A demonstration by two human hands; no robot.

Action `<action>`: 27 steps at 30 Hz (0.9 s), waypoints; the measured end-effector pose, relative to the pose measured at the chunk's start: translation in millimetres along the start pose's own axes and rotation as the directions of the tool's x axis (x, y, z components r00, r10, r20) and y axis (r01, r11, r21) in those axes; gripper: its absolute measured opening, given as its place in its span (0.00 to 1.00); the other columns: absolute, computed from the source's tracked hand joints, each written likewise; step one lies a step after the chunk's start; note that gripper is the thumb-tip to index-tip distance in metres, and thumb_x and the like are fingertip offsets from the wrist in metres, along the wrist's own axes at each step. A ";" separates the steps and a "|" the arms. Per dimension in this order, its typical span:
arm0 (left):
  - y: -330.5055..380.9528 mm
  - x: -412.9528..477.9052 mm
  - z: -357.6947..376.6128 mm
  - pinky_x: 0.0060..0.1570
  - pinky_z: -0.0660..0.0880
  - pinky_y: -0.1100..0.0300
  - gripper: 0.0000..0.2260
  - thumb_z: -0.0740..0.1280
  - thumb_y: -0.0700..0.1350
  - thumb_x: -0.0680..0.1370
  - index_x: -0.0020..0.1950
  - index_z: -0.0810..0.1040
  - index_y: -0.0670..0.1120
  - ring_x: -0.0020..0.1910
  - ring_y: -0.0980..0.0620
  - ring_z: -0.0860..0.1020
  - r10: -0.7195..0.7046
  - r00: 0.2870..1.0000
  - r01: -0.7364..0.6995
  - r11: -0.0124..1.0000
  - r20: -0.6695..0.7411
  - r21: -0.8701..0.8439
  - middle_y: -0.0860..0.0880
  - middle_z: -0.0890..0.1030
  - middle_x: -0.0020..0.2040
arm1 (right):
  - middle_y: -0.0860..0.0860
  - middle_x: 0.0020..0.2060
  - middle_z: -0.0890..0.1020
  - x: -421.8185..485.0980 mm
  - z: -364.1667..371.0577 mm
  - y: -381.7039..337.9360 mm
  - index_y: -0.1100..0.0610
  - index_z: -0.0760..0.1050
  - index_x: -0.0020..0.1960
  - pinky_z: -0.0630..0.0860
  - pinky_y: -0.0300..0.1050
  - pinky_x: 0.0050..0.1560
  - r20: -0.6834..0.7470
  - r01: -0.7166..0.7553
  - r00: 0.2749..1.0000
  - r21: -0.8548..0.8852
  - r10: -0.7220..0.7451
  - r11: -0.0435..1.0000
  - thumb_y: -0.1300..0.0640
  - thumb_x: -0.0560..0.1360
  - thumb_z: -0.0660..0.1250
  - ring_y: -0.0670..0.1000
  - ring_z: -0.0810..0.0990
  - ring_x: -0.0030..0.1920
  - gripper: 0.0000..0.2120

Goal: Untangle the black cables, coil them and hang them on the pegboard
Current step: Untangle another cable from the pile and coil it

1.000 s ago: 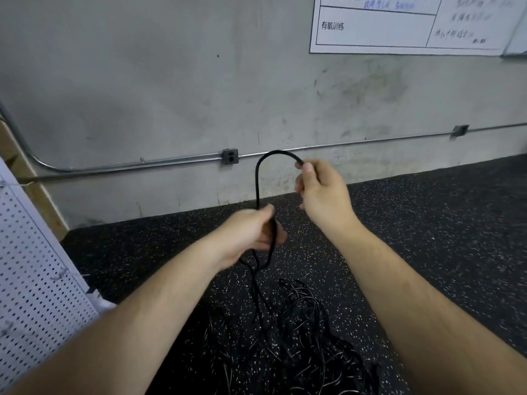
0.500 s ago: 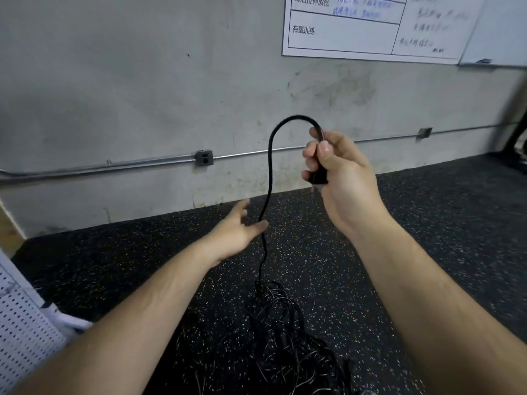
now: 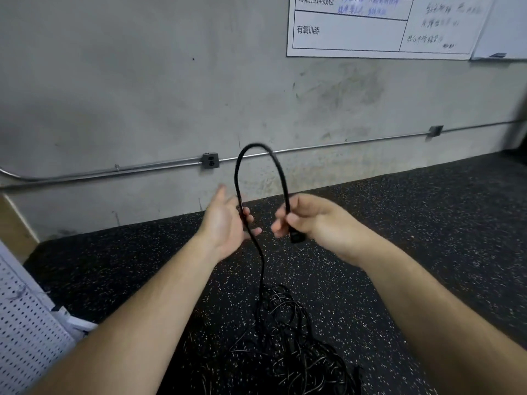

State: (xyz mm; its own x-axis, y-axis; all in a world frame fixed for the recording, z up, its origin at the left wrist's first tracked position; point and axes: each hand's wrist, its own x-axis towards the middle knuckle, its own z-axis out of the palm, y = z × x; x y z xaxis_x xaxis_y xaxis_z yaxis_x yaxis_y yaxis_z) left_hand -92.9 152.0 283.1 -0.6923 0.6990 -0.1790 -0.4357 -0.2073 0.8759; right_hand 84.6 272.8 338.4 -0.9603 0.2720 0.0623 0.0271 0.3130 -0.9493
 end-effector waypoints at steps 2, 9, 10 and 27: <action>12.3 -6.1 -9.1 0.63 0.70 0.38 0.40 0.47 0.77 0.76 0.70 0.73 0.47 0.41 0.49 0.72 0.023 0.997 -0.018 0.997 0.071 -0.074 0.49 0.71 0.39 | 0.49 0.47 0.87 3.7 2.0 11.2 0.57 0.78 0.54 0.77 0.53 0.60 0.070 -0.021 0.997 -0.217 0.037 0.976 0.65 0.83 0.62 0.53 0.85 0.51 0.08; 29.4 -26.1 -8.3 0.64 0.74 0.37 0.24 0.72 0.43 0.70 0.65 0.75 0.43 0.42 0.50 0.79 0.002 0.996 -0.016 0.989 0.093 0.144 0.49 0.72 0.41 | 0.38 0.55 0.77 17.2 2.4 38.3 0.44 0.79 0.49 0.59 0.47 0.74 0.069 0.104 0.995 -0.710 -0.077 0.697 0.63 0.80 0.67 0.48 0.66 0.66 0.14; 28.0 -30.6 -3.8 0.65 0.74 0.38 0.22 0.68 0.36 0.71 0.65 0.75 0.44 0.43 0.50 0.78 0.016 0.996 -0.032 0.982 0.088 0.186 0.48 0.72 0.43 | 0.38 0.55 0.76 19.5 2.8 37.9 0.44 0.79 0.48 0.59 0.48 0.75 0.048 0.119 0.991 -0.703 -0.121 0.701 0.65 0.80 0.67 0.49 0.65 0.67 0.16; 9.5 -57.7 9.1 0.58 0.76 0.61 0.13 0.64 0.36 0.83 0.67 0.78 0.43 0.59 0.48 0.82 0.239 0.969 -0.244 0.917 0.057 0.316 0.43 0.84 0.59 | 0.48 0.58 0.72 35.4 58.3 18.3 0.56 0.69 0.41 0.73 0.41 0.68 -0.134 0.456 0.844 -0.332 -0.519 0.826 0.75 0.71 0.66 0.37 0.68 0.71 0.15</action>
State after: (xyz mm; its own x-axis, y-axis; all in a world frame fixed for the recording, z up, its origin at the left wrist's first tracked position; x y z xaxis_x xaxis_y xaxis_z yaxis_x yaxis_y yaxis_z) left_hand -51.8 115.9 305.9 -0.7424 0.6672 0.0610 -0.0486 -0.1445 0.9883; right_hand 34.9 235.1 305.3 -0.7875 0.1887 0.5867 -0.3229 0.6845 -0.6536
